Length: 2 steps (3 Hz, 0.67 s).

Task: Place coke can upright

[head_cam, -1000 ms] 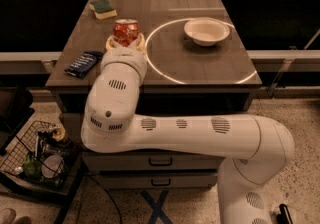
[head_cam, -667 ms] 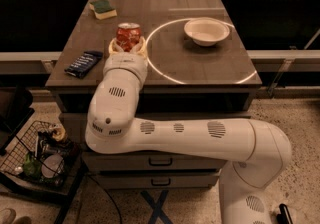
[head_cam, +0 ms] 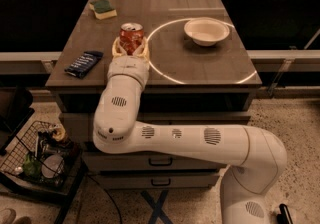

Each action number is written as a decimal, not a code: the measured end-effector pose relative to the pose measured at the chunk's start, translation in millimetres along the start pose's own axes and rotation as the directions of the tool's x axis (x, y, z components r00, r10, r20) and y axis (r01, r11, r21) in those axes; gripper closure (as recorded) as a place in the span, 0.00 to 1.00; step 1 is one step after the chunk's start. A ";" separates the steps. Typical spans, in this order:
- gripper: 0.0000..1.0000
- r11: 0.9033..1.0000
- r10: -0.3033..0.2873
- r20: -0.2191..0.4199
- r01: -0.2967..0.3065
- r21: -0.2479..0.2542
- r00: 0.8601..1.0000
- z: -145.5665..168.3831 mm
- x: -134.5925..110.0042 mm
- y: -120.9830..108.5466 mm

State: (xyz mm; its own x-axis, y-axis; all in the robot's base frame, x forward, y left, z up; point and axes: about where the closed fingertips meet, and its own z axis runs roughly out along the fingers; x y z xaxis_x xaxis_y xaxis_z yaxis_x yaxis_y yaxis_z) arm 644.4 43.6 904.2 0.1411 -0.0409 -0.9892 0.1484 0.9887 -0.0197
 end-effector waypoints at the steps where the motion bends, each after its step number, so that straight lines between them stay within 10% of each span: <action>1: 1.00 1.000 0.000 0.013 0.000 0.003 1.000 -3.8 7.6 -0.1; 2: 1.00 1.000 -0.005 -0.006 0.005 -0.001 1.000 -14.9 17.0 -1.3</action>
Offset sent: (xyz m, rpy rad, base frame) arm -0.0392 -0.0017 -0.0324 0.0872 0.0270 0.0095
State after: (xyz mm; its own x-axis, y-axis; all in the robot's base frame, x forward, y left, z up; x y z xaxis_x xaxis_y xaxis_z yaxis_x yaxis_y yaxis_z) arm 632.0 43.7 885.2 0.1344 -0.0453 -0.9899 0.1477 0.9887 -0.0252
